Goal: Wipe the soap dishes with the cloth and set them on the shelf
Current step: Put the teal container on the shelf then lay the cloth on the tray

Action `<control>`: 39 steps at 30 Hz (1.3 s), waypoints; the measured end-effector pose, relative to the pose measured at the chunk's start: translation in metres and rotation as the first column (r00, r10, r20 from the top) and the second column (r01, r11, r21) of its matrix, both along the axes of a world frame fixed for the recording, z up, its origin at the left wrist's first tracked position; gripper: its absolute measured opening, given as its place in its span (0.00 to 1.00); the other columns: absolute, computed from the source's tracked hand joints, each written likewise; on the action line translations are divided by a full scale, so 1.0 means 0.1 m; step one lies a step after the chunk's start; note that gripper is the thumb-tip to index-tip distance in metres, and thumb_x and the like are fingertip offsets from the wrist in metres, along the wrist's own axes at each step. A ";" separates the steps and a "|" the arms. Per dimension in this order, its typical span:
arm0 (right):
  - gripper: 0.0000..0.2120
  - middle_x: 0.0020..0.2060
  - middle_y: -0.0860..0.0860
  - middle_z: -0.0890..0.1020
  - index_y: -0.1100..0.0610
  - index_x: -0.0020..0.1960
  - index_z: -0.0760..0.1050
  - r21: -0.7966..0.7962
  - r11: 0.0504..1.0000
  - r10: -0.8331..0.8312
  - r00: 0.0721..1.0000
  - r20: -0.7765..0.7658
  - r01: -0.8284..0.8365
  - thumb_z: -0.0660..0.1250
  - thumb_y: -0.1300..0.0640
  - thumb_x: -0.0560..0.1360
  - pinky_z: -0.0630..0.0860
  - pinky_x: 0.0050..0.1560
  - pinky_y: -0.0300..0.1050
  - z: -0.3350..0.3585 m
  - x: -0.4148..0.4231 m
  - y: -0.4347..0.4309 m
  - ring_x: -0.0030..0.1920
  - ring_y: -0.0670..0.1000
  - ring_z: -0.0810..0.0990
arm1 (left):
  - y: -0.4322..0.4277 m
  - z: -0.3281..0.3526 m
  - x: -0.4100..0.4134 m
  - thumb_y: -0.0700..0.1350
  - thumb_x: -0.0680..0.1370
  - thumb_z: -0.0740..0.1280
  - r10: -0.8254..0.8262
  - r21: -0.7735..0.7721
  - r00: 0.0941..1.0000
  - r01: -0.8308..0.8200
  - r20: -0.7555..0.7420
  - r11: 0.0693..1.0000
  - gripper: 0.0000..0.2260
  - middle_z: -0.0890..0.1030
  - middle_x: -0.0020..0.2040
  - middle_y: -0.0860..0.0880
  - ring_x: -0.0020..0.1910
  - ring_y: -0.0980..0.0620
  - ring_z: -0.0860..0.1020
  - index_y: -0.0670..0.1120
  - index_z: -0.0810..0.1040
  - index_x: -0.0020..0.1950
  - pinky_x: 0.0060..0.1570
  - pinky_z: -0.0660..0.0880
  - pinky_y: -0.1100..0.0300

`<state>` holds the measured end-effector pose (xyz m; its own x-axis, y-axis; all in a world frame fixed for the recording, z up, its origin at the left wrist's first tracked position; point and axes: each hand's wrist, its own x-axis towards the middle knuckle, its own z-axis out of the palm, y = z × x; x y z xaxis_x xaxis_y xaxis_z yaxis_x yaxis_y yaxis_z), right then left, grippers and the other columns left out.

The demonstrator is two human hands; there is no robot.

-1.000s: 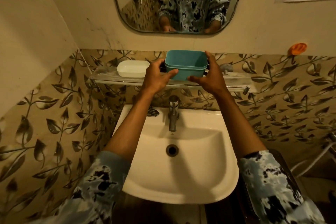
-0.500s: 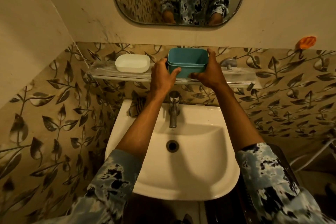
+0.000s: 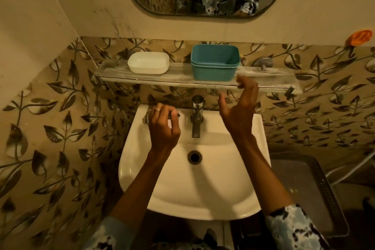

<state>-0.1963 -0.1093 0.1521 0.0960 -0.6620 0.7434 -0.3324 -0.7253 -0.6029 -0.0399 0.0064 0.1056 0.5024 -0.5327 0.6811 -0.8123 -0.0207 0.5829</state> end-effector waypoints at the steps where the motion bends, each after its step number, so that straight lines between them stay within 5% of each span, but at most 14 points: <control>1: 0.24 0.54 0.62 0.75 0.61 0.63 0.68 -0.004 1.000 0.009 1.000 -0.012 -0.009 0.72 0.63 0.70 0.75 0.55 0.48 -0.16 0.00 0.07 0.54 0.58 0.74 | 0.06 -0.18 0.03 0.43 0.79 0.57 0.014 0.057 1.000 -0.014 -0.006 0.998 0.10 0.74 0.38 0.46 0.39 0.49 0.70 0.42 0.73 0.40 0.40 0.69 0.50; 6: 0.14 0.46 0.58 0.75 0.63 0.54 0.72 0.197 0.980 0.027 0.994 -0.105 -0.006 0.71 0.66 0.70 0.71 0.46 0.41 -0.89 0.01 0.37 0.46 0.52 0.73 | 0.17 -0.86 0.25 0.45 0.77 0.58 0.070 0.416 0.997 -0.076 0.030 0.906 0.07 0.78 0.45 0.47 0.46 0.44 0.76 0.46 0.74 0.46 0.44 0.71 0.50; 11: 0.07 0.46 0.57 0.76 0.64 0.49 0.74 0.460 0.888 0.022 0.996 -0.092 0.023 0.67 0.69 0.71 0.64 0.44 0.26 -1.31 0.03 0.60 0.43 0.49 0.72 | -0.04 -1.09 0.70 0.46 0.77 0.63 0.181 0.776 0.983 -0.142 0.036 0.615 0.18 0.70 0.67 0.40 0.68 0.40 0.66 0.42 0.70 0.66 0.64 0.65 0.44; 14: 0.08 0.43 0.55 0.75 0.64 0.48 0.74 0.525 0.850 0.036 0.988 -0.149 0.048 0.67 0.71 0.70 0.63 0.42 0.25 -1.47 0.09 0.69 0.41 0.49 0.71 | -0.23 -1.08 0.93 0.46 0.78 0.63 0.218 0.841 0.976 -0.118 0.000 0.527 0.24 0.65 0.72 0.39 0.72 0.39 0.62 0.40 0.63 0.72 0.69 0.62 0.44; 18: 0.07 0.40 0.50 0.72 0.64 0.47 0.74 0.609 0.788 0.035 0.980 -0.194 0.092 0.67 0.70 0.71 0.64 0.39 0.26 -1.66 0.20 0.77 0.38 0.49 0.70 | -0.44 -1.10 1.05 0.43 0.75 0.67 0.193 0.824 0.981 -0.132 0.029 0.550 0.29 0.64 0.72 0.39 0.70 0.40 0.63 0.40 0.59 0.73 0.69 0.63 0.46; 22: 0.04 0.36 0.53 0.75 0.64 0.45 0.74 0.766 0.622 -0.080 0.986 -0.145 0.163 0.68 0.68 0.71 0.67 0.36 0.40 -1.81 0.27 0.82 0.36 0.53 0.72 | -0.54 -1.17 1.03 0.41 0.72 0.71 0.229 0.790 0.967 -0.227 0.113 0.570 0.32 0.66 0.70 0.39 0.69 0.40 0.65 0.41 0.59 0.72 0.66 0.66 0.47; 25: 0.03 0.36 0.54 0.76 0.65 0.43 0.75 0.809 0.553 -0.073 0.979 -0.189 0.197 0.69 0.68 0.71 0.67 0.35 0.38 -1.91 0.33 0.82 0.36 0.53 0.73 | -0.63 -1.24 1.08 0.37 0.70 0.72 0.260 0.758 0.966 -0.165 -0.007 0.631 0.34 0.65 0.71 0.39 0.70 0.39 0.64 0.42 0.60 0.72 0.67 0.66 0.45; 28: 0.03 0.38 0.57 0.78 0.66 0.44 0.75 0.844 0.489 -0.014 0.969 -0.246 0.221 0.68 0.66 0.73 0.67 0.37 0.38 -1.98 0.39 0.82 0.39 0.54 0.74 | -0.70 -1.24 1.22 0.35 0.70 0.72 0.338 0.708 0.925 -0.121 -0.173 0.696 0.32 0.68 0.68 0.39 0.68 0.37 0.66 0.43 0.64 0.71 0.65 0.67 0.41; 34: 0.09 0.51 0.59 0.83 0.65 0.54 0.78 0.894 0.402 0.213 0.929 -0.302 0.198 0.66 0.61 0.76 0.70 0.48 0.39 -1.98 0.59 0.82 0.52 0.59 0.80 | -0.69 -1.23 1.32 0.36 0.70 0.70 0.339 0.725 0.939 -0.190 -0.063 0.662 0.21 0.79 0.56 0.41 0.59 0.37 0.73 0.44 0.72 0.62 0.58 0.69 0.41; 37: 0.05 0.49 0.61 0.82 0.65 0.48 0.78 0.934 0.339 0.258 0.944 -0.206 0.111 0.67 0.65 0.73 0.73 0.52 0.43 -1.92 0.73 0.81 0.49 0.57 0.80 | -0.62 -1.15 1.33 0.37 0.70 0.70 0.370 0.710 0.918 -0.165 -0.144 0.685 0.22 0.79 0.57 0.41 0.60 0.37 0.72 0.46 0.71 0.63 0.60 0.67 0.43; 39: 0.04 0.46 0.60 0.82 0.65 0.47 0.78 0.951 0.299 0.284 0.943 -0.172 0.083 0.67 0.65 0.73 0.71 0.45 0.38 -1.88 0.80 0.78 0.42 0.51 0.78 | -0.56 -1.09 1.32 0.39 0.71 0.70 0.370 0.692 0.900 -0.118 -0.228 0.712 0.23 0.78 0.59 0.40 0.61 0.38 0.72 0.46 0.71 0.65 0.62 0.68 0.43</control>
